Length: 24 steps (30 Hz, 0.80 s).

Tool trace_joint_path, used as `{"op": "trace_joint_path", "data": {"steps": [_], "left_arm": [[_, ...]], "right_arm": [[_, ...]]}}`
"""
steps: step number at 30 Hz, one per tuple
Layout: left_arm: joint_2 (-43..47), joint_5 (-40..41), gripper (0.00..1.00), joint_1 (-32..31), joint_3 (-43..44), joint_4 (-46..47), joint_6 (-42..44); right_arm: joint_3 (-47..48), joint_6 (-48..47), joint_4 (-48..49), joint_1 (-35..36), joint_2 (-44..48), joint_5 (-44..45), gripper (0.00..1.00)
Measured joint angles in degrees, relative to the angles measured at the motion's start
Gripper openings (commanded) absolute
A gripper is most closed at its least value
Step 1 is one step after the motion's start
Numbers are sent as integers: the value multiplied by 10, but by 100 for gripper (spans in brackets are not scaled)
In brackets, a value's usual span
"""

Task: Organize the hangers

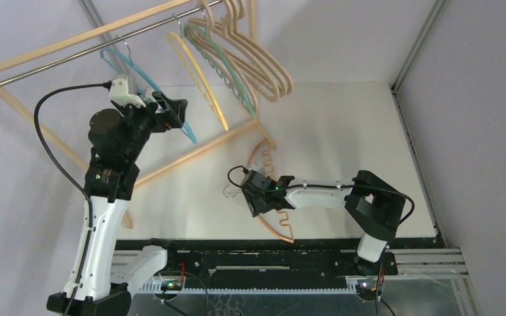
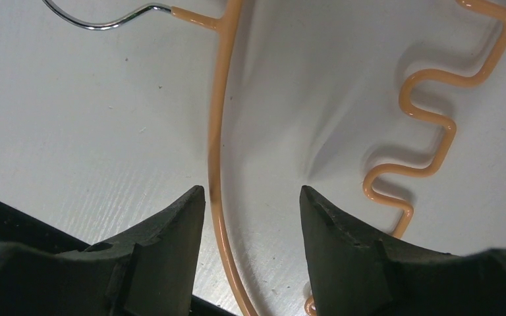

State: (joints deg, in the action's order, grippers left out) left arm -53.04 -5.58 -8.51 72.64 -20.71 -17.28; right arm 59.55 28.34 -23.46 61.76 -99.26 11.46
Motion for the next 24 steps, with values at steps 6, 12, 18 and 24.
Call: {"op": "trace_joint_path", "data": {"steps": [6, 12, 18, 24], "left_arm": [[57, 23, 100, 0, -33, -23, 9], [127, 41, 100, 0, -44, -62, 20], [159, 40, 100, 0, -44, -70, 28], [156, 39, 100, 0, -44, -77, 28]], "right_arm": [[-8, 1, 7, 0, -2, -7, 60], [-8, 3, 34, 2, -16, -18, 53], [0, 4, 61, 2, -32, -26, 11], [1, 10, 69, 2, -36, -32, 0]]}}
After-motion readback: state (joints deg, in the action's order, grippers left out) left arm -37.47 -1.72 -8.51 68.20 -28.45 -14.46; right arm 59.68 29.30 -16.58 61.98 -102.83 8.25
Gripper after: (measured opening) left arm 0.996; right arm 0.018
